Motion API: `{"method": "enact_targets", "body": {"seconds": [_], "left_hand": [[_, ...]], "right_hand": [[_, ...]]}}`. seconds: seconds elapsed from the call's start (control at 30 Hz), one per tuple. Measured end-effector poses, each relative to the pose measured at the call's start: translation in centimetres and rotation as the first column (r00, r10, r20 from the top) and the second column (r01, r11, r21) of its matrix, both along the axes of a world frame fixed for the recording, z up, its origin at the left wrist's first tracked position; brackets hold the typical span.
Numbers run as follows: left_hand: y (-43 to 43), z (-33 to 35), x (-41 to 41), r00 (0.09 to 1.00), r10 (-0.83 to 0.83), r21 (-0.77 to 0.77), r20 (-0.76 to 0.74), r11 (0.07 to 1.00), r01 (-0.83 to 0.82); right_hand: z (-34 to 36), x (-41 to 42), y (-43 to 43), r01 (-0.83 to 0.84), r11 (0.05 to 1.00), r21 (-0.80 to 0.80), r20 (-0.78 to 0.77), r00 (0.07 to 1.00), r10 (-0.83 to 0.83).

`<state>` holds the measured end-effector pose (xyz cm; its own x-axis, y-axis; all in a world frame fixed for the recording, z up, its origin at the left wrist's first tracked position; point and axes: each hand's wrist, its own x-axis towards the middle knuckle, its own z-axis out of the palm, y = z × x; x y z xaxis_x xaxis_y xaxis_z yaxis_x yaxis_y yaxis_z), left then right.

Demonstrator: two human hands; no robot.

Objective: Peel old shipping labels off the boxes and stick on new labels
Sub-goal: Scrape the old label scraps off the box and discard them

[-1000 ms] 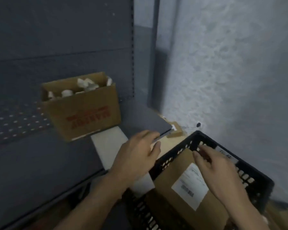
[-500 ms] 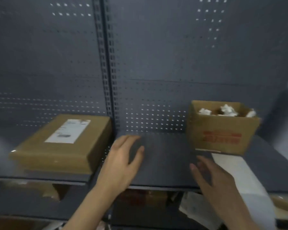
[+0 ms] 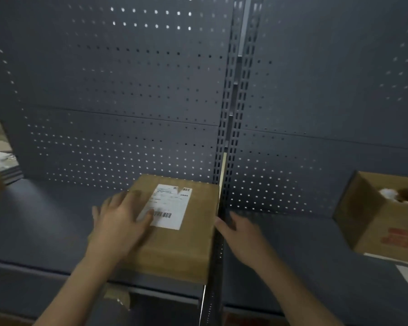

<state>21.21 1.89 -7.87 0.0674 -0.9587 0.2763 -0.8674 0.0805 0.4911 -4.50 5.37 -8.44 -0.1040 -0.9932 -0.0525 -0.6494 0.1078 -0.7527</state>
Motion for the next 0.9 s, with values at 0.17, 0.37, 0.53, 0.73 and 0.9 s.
{"method": "enact_targets", "body": {"seconds": [0.17,0.37,0.53,0.73,0.9], "left_hand": [[-2.2,-0.3,1.2,0.992,0.122,0.254,0.034,0.959,-0.127],[-1.9,0.2,-0.1,0.986,0.163,0.299,0.026,0.94,-0.163],[0.1,0.5,-3.7,0.994,0.09,0.274,-0.057,0.959,-0.071],[2.0,-0.3,-10.6,0.974,-0.049,0.262,-0.219,0.959,0.107],[3.0,-0.9,-15.7,0.963,-0.163,0.217,-0.215,0.953,0.21]], "right_hand": [[-0.5,1.7,-2.9,-0.063,0.997,0.053,0.101,0.993,0.058],[-1.7,0.9,-3.7,-0.014,0.999,0.047,0.126,0.992,0.008],[-1.4,-3.7,-2.4,0.045,0.999,0.015,0.057,0.997,-0.046],[-0.4,-12.4,0.3,0.134,0.991,-0.004,0.067,0.989,-0.134],[-0.5,-17.4,2.2,0.216,0.976,0.008,0.041,0.975,-0.216]]}}
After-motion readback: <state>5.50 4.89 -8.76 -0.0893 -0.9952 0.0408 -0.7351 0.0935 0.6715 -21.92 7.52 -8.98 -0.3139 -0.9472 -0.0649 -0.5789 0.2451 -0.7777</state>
